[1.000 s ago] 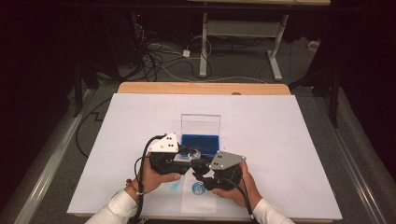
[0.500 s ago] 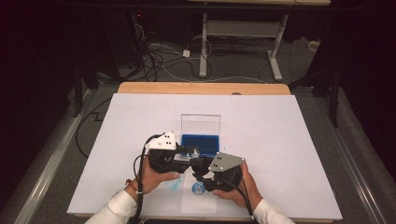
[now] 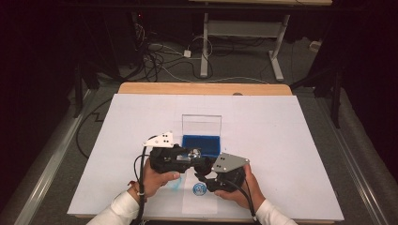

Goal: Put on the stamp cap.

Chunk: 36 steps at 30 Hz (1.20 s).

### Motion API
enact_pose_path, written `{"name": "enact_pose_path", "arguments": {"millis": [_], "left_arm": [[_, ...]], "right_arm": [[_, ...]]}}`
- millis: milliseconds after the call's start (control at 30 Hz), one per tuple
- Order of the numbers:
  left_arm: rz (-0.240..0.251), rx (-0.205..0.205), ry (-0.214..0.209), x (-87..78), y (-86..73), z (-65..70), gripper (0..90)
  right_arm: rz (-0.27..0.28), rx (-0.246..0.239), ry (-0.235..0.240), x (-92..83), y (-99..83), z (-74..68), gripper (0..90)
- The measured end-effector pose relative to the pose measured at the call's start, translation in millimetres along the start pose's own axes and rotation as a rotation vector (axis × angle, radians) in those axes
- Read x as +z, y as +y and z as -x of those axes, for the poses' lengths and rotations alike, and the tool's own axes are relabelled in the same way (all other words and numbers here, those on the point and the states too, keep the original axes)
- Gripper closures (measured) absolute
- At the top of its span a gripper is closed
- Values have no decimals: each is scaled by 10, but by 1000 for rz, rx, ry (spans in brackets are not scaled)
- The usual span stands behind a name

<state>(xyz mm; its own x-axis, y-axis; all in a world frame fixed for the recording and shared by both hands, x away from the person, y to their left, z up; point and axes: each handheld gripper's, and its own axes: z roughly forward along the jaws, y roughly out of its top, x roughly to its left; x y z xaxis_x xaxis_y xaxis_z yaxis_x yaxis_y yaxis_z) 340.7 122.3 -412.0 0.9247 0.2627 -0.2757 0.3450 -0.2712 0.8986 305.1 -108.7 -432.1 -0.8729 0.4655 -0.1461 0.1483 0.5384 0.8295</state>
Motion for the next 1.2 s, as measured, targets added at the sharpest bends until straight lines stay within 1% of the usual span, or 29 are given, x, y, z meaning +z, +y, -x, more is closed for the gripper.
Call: {"name": "enact_pose_path", "arguments": {"millis": [67, 167, 533, 733, 900, 1067, 1200], "left_arm": [[0, 7, 7, 5, 4, 13, 541], [-9, 22, 25, 15, 13, 40, 540], [-65, 99, 86, 27, 65, 134, 540], [-77, 111, 92, 39, 72, 133, 541], [-85, 126, 102, 47, 86, 142, 540], [-92, 138, 108, 51, 94, 147, 540], [-91, 137, 109, 39, 97, 141, 540]], "right_arm": [[-1, 0, -8, 4, -3, -7, 388], [-2, 0, -3, 9, -4, 1, 388], [-3, -11, 2, 38, -20, -3, 386], [-9, -18, 0, 46, -27, 11, 386], [-3, -16, -2, 54, -40, 12, 385], [1, -6, -3, 58, -47, 11, 385], [9, 2, 0, 66, -48, 9, 384]]}}
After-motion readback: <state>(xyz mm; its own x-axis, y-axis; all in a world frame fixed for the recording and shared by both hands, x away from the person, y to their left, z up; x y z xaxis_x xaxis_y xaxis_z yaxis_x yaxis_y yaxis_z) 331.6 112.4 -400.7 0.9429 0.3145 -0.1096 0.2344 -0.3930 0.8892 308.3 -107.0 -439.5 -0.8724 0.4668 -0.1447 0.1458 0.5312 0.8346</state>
